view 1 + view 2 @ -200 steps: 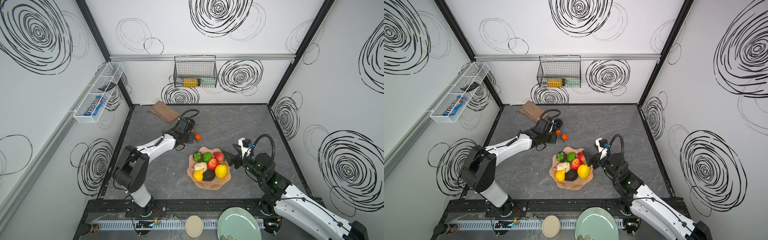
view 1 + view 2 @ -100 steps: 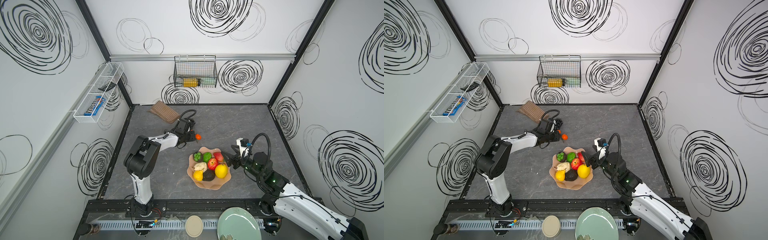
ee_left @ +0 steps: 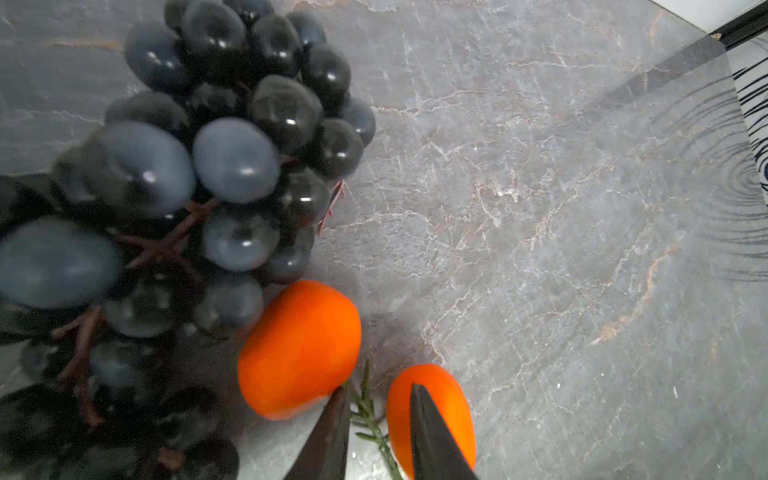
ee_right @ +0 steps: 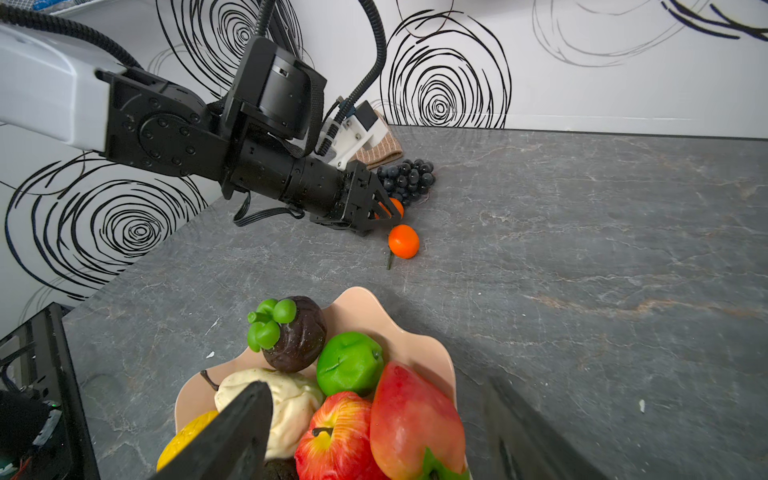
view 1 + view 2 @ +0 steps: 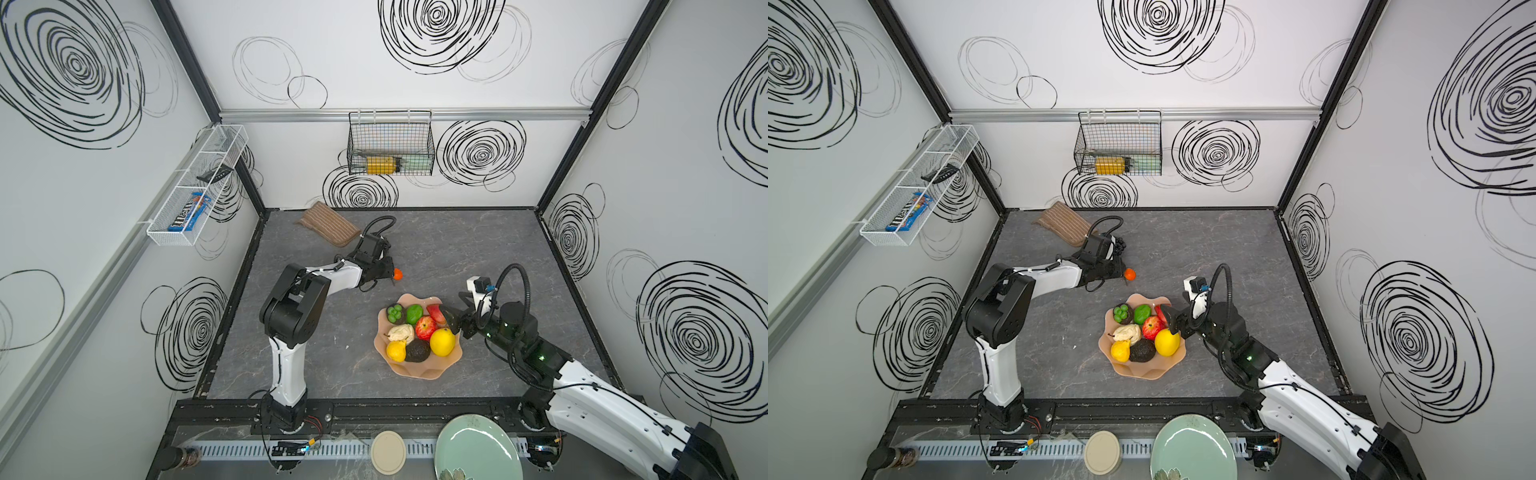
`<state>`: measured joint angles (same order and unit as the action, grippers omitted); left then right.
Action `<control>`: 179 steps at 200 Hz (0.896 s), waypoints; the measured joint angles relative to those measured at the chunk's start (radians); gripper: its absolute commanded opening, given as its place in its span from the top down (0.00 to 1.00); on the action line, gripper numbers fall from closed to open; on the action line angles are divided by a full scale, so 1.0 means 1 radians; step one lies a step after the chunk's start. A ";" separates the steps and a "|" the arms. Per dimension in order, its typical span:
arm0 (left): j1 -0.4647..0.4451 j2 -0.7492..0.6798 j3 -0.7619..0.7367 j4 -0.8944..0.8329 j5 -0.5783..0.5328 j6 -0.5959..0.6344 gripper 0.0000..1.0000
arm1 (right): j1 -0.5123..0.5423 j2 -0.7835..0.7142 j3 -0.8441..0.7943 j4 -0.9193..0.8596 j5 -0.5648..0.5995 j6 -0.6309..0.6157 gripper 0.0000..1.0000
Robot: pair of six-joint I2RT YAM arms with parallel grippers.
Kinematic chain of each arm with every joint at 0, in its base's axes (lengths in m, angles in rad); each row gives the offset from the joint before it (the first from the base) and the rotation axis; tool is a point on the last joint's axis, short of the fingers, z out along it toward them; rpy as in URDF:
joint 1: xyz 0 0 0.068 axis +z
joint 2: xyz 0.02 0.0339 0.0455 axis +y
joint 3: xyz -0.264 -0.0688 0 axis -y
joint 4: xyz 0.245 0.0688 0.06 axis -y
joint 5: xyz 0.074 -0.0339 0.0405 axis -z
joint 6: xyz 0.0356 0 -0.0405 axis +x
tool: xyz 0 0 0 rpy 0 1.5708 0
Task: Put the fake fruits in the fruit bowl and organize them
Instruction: 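Lower the left gripper around the kumquat farther from the grapes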
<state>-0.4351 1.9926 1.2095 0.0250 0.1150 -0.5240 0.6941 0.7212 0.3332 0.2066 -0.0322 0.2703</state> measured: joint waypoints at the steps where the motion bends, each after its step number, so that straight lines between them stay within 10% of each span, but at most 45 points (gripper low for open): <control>1: 0.000 0.000 0.000 0.000 0.000 0.000 0.72 | 0.000 0.000 0.000 0.000 0.000 0.000 0.17; 179: -0.010 -0.024 -0.013 -0.014 -0.064 0.002 0.96 | 0.000 -0.002 -0.013 0.023 -0.009 0.002 0.17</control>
<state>-0.4446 1.9690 1.1965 0.0113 0.0513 -0.5224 0.6941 0.7189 0.3206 0.2295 -0.0410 0.2726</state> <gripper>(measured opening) 0.067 0.828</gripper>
